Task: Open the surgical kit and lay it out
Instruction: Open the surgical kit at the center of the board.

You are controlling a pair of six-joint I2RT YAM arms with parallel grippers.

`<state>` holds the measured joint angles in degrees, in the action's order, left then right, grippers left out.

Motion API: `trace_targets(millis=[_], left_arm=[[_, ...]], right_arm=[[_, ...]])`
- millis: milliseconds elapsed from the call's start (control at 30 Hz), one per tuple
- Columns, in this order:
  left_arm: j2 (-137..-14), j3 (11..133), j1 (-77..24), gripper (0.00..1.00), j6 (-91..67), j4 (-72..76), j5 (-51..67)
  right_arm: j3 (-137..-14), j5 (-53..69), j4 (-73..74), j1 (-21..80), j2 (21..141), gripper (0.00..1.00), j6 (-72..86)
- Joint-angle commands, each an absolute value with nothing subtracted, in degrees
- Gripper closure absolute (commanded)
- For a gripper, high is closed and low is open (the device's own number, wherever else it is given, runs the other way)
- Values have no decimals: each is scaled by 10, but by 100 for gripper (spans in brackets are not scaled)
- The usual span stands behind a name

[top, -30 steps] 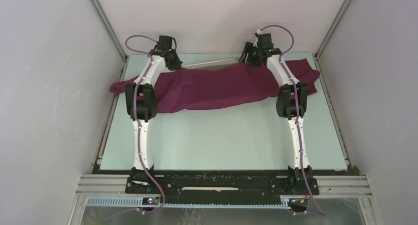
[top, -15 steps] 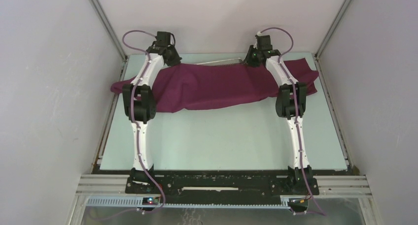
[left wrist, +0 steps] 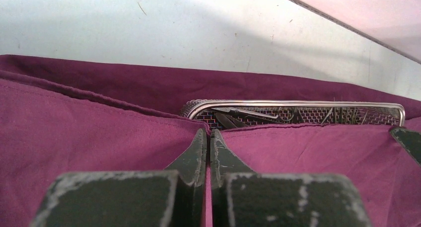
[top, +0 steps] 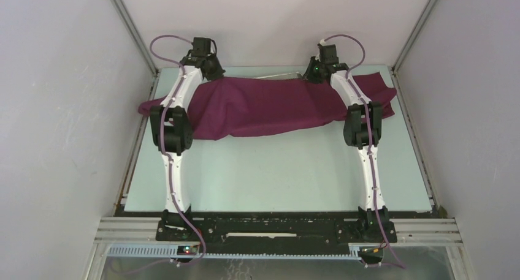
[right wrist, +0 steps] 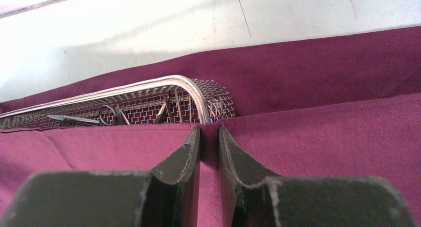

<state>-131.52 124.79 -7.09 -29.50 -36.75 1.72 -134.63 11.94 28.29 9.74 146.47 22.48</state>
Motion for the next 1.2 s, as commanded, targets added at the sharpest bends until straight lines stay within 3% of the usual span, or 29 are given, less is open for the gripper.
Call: trace_targets(millis=[0,200,500,700,833,1167], left_arm=[[-1260,1236,-76,100,-282,-336,20],[-1260,1234,-78,100,-282,-336,22],[-1255,1231,-79,100,-278,-335,21],[-1252,1230,-79,100,-277,-335,21],[-1250,1230,-79,100,-277,-335,21],[-1247,1223,-79,100,-276,-334,22]], right_arm=[[-1335,99,256,96,1411,83,234],[-1333,109,250,95,1407,72,238],[-1321,118,238,93,1401,71,247],[-1318,125,232,91,1399,60,252],[-1319,125,233,90,1401,62,253],[-1321,128,234,89,1406,86,260]])
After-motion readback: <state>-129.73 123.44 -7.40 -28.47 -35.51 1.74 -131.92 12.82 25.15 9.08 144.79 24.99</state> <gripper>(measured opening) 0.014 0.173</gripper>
